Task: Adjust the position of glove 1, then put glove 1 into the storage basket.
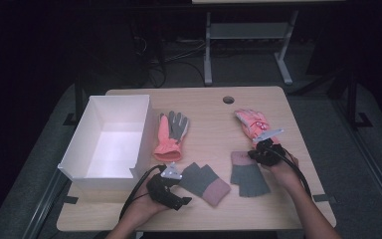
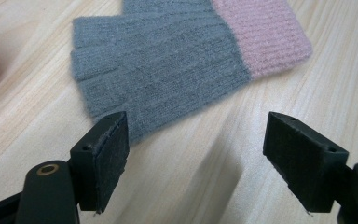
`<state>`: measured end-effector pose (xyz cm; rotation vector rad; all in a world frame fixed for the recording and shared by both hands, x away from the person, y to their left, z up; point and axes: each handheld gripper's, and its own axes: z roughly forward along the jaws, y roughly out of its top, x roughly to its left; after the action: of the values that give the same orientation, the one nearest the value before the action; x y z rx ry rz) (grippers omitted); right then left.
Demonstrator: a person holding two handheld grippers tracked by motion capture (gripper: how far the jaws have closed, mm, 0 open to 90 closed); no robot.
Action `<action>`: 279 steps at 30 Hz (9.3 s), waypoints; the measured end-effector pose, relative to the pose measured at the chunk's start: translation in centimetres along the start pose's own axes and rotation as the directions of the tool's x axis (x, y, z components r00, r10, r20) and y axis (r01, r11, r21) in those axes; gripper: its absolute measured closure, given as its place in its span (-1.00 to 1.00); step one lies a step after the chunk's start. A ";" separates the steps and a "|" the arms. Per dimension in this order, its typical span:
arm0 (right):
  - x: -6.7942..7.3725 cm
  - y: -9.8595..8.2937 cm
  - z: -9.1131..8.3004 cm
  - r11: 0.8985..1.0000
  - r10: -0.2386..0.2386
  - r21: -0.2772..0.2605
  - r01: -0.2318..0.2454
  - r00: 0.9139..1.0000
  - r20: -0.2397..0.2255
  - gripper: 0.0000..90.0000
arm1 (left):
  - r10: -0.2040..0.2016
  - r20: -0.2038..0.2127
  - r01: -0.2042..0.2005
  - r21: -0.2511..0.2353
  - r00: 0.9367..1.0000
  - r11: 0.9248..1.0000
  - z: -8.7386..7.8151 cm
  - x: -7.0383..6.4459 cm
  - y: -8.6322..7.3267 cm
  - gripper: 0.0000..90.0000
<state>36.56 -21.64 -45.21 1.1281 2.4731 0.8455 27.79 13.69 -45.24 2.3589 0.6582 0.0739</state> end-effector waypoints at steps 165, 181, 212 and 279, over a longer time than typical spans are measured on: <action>13.5 2.3 -0.8 0.994 0.001 -0.106 -0.031 0.963 -0.268 0.86 | -0.013 -0.029 0.013 -0.018 1.000 1.000 -1.3 0.0 -0.7 -0.52; 11.9 2.1 -1.4 0.991 -0.065 -0.133 0.029 0.958 -0.280 0.31 | -0.001 -0.019 0.000 -0.045 1.000 0.999 -2.0 0.0 -0.5 -0.05; 8.9 -0.9 -0.6 0.986 -0.162 -0.023 0.162 0.947 -0.277 1.00 | -0.074 0.017 0.074 0.009 0.997 0.997 1.8 1.6 2.6 0.99; 5.6 -7.6 -6.4 0.987 0.090 -0.119 -0.104 0.989 -0.122 -0.70 | -0.013 0.000 0.013 0.065 1.000 0.998 5.5 0.2 8.1 -0.70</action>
<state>25.37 -23.80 -45.05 1.1944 2.4330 1.1079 32.74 5.27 -44.43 2.4164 0.6849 0.0471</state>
